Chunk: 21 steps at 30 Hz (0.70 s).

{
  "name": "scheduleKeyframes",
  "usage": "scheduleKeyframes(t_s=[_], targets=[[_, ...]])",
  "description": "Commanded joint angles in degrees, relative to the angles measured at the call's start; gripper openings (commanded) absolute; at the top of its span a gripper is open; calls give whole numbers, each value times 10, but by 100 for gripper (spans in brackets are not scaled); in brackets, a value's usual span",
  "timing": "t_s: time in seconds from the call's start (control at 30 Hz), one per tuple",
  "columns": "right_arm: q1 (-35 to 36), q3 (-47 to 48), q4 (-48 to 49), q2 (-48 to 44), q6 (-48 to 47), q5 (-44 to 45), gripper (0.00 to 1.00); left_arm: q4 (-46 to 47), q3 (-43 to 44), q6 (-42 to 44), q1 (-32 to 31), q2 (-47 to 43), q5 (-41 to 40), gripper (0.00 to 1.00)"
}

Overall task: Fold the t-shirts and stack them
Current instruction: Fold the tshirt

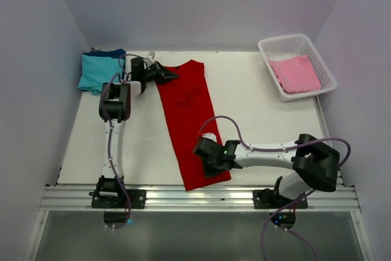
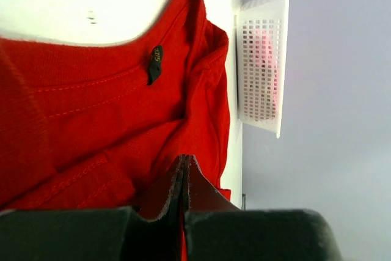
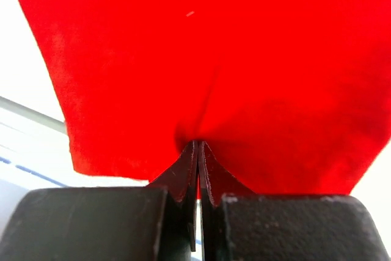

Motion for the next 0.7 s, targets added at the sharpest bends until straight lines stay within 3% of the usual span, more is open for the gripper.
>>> scheduleKeyframes(t_s=[0.0, 0.23, 0.47, 0.63, 0.67], targets=[[22, 32, -8, 10, 32, -11, 0, 31, 32, -25, -17, 36, 21, 0], [47, 48, -2, 29, 41, -16, 0, 45, 92, -55, -34, 79, 42, 0], [56, 85, 20, 3, 2, -13, 0, 178, 95, -136, -41, 89, 61, 0], [56, 150, 6, 0, -53, 8, 0, 282, 60, -167, -39, 36, 74, 0], [55, 164, -11, -2, -64, 45, 0, 306, 53, -167, -39, 22, 74, 0]])
